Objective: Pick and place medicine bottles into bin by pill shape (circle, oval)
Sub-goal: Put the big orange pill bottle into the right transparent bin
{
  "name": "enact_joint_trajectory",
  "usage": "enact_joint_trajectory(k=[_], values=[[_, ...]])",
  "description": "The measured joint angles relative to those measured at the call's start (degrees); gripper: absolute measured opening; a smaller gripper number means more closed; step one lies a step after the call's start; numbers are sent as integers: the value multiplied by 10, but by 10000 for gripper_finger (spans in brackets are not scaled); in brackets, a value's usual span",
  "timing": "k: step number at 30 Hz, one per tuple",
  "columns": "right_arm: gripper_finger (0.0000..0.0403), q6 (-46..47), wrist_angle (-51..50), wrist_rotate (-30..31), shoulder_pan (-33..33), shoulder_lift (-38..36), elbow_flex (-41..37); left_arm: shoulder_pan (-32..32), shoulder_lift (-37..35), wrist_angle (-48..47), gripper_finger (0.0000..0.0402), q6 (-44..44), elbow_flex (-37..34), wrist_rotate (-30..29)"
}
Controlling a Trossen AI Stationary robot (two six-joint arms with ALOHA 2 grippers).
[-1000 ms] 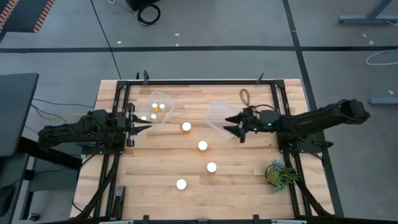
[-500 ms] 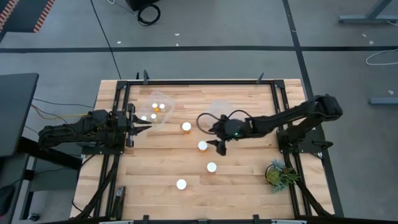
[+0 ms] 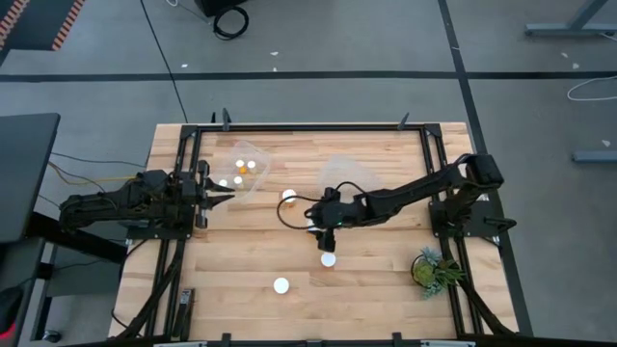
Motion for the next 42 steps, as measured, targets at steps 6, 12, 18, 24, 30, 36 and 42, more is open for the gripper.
enact_joint_trajectory(k=[6, 12, 18, 24, 30, 36, 42], values=[[315, 3, -62, 0, -2, 38, 45, 0, 0, 1, 78, 0, 0, 0], [315, -2, -84, 0, -2, 61, 66, 0, 0, 1, 77, 0, 0, 0], [315, 0, -87, 5, -7, 65, 55, 0, 0, 1, 71, 0, 0, 0], [315, -2, -87, 4, -7, 65, 53, 0, 0, 0, 79, 0, 0, 0], [313, 4, -83, 4, -8, 64, 47, 0, 0, 0, 81, 0, 0, 0], [310, 28, -71, -2, -10, 64, 38, 0, 0, 0, 74, 0, 0, 0], [310, 55, -72, -11, -10, 64, 37, 0, 0, 0, 81, 0, 0, 0]])
